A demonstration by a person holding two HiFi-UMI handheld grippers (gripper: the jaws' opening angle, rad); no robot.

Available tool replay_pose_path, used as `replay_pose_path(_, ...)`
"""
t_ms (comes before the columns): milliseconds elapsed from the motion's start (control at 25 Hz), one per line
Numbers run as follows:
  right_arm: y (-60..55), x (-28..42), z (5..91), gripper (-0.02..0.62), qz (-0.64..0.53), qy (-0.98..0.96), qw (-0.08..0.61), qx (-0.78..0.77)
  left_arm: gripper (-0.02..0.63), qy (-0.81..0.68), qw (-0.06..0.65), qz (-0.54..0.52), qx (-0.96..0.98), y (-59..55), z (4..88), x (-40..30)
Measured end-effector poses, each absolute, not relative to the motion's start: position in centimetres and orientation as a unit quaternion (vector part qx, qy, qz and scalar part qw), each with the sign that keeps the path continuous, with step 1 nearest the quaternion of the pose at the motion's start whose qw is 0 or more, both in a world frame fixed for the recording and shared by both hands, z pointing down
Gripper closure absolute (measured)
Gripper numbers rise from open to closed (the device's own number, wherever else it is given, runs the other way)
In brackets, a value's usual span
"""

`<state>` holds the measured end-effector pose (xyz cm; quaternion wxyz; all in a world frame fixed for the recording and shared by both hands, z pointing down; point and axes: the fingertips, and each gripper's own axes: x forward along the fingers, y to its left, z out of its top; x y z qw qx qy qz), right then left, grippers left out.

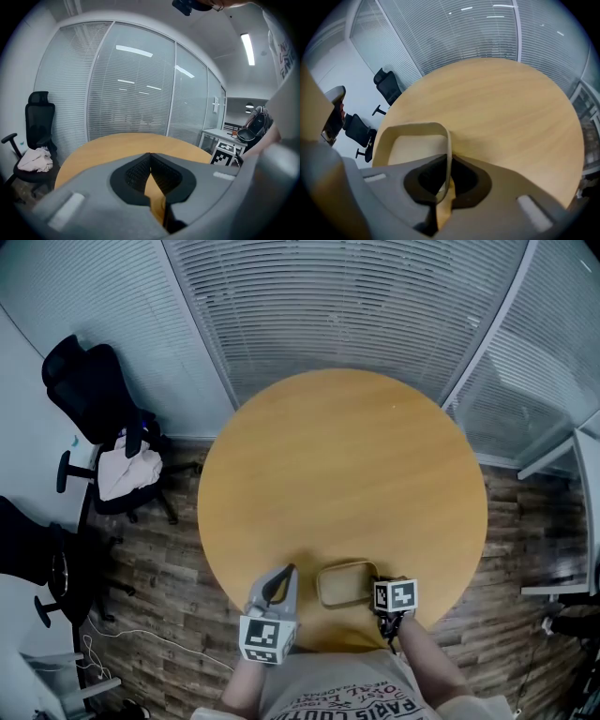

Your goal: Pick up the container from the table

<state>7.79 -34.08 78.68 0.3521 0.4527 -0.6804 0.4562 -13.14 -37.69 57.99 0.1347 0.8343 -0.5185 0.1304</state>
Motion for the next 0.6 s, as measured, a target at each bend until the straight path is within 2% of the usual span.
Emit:
replay_pose_path(320, -36.7, 7.8, 74.1, 0.589, 0.413, -0.708, 0.32, 0.476, 0.598, -0.521, 0.125, 0.126, 0.835, -37.4, 56.8, -13.5)
replay_pose_path(600, -39.6, 7.2, 67.0, 0.589, 0.352, -0.745, 0.255, 0.506, 0.598, -0.52, 0.096, 0.111, 0.841, -37.3, 54.2, -13.1)
